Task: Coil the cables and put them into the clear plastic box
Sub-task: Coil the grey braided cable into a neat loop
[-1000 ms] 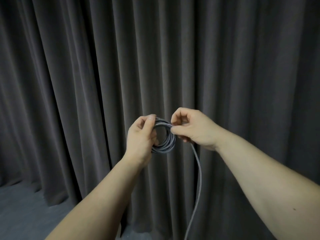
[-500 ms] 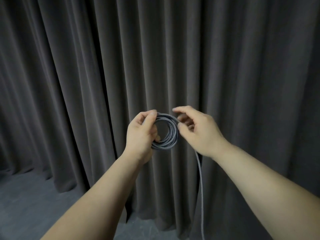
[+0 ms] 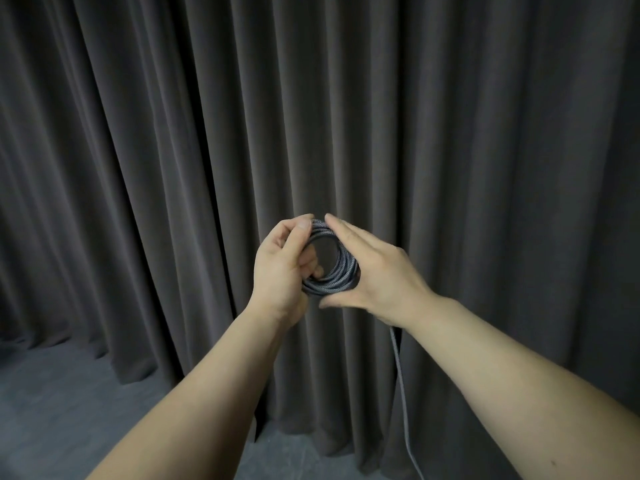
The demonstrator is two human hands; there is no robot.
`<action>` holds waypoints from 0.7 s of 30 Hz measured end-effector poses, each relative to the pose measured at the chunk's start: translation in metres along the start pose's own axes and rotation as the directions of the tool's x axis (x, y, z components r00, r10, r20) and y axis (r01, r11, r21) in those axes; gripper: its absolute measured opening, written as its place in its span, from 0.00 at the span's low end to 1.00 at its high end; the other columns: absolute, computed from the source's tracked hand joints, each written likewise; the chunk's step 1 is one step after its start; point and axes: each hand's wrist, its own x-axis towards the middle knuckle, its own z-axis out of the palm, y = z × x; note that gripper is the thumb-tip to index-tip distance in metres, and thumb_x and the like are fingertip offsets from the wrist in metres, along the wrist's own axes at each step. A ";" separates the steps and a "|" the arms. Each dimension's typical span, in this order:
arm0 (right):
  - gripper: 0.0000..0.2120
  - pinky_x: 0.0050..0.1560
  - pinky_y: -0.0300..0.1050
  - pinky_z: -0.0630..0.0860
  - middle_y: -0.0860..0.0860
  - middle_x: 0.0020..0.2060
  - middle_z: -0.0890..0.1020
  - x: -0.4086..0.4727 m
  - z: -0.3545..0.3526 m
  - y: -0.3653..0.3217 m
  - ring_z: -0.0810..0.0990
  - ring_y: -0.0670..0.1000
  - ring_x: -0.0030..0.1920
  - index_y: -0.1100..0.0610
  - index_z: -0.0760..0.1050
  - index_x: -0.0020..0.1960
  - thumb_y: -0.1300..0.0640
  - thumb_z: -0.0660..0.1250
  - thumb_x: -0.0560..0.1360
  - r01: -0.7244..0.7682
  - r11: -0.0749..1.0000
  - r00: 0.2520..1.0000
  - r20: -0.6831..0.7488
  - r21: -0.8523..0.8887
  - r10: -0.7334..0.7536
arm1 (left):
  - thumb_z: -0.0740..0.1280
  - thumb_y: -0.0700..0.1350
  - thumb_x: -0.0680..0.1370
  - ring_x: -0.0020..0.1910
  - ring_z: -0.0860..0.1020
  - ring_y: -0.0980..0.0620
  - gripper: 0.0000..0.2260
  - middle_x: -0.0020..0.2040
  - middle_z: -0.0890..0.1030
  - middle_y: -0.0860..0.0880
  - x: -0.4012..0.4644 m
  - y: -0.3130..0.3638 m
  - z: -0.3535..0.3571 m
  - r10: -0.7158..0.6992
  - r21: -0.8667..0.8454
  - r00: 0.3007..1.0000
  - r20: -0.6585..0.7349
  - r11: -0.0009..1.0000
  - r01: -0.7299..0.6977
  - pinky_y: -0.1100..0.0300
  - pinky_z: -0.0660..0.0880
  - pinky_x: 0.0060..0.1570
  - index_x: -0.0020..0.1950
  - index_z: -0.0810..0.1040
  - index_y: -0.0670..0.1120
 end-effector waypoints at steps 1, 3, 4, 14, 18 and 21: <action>0.54 0.68 0.47 0.68 0.42 0.74 0.64 -0.001 0.002 -0.002 0.67 0.46 0.71 0.46 0.55 0.77 0.42 0.80 0.58 -0.026 1.000 0.999 -0.023 -0.004 0.026 | 0.62 0.42 0.81 0.24 0.60 0.58 0.04 0.27 0.65 0.53 -0.001 -0.001 0.000 0.006 -0.008 1.000 -0.001 1.000 -0.006 0.65 0.64 0.26 0.50 0.75 0.44; 0.54 0.67 0.46 0.69 0.42 0.73 0.66 -0.002 0.004 -0.005 0.70 0.47 0.69 0.47 0.56 0.77 0.39 0.79 0.58 -0.066 0.997 0.997 -0.053 -0.029 0.064 | 0.65 0.44 0.79 0.25 0.60 0.57 0.04 0.27 0.65 0.53 -0.003 -0.001 0.000 0.012 -0.008 1.000 -0.004 1.000 -0.012 0.65 0.64 0.27 0.51 0.75 0.44; 0.54 0.66 0.46 0.70 0.42 0.72 0.67 -0.003 0.004 -0.007 0.71 0.48 0.68 0.47 0.56 0.77 0.38 0.78 0.58 -0.072 0.997 0.996 -0.055 -0.043 0.069 | 0.65 0.44 0.79 0.24 0.60 0.57 0.04 0.27 0.65 0.53 -0.003 -0.002 0.000 0.013 0.003 1.000 -0.012 1.000 -0.013 0.65 0.63 0.27 0.50 0.76 0.44; 0.52 0.69 0.30 0.60 0.38 0.71 0.67 0.001 -0.005 0.001 0.64 0.35 0.69 0.35 0.54 0.74 0.47 0.81 0.60 -0.088 0.974 0.992 0.104 0.207 0.067 | 0.60 0.40 0.82 0.21 0.58 0.58 0.05 0.23 0.62 0.54 -0.002 0.007 -0.006 -0.001 0.002 1.000 0.019 1.000 0.001 0.66 0.61 0.21 0.48 0.74 0.43; 0.51 0.69 0.33 0.62 0.40 0.68 0.71 0.002 0.001 0.000 0.67 0.37 0.68 0.37 0.55 0.75 0.45 0.80 0.60 -0.126 0.952 0.989 0.114 0.278 0.098 | 0.60 0.39 0.81 0.21 0.58 0.58 0.04 0.23 0.63 0.54 -0.002 0.003 -0.004 0.018 -0.006 1.000 -0.024 1.000 -0.018 0.66 0.60 0.21 0.48 0.74 0.43; 0.40 0.69 0.37 0.63 0.40 0.69 0.70 0.003 0.010 -0.001 0.69 0.39 0.68 0.38 0.53 0.75 0.38 0.69 0.69 -0.186 0.904 0.981 0.115 0.384 0.153 | 0.62 0.39 0.81 0.21 0.59 0.59 0.03 0.24 0.64 0.54 -0.001 -0.001 -0.002 0.045 -0.053 0.997 -0.065 0.997 -0.048 0.66 0.60 0.22 0.49 0.74 0.43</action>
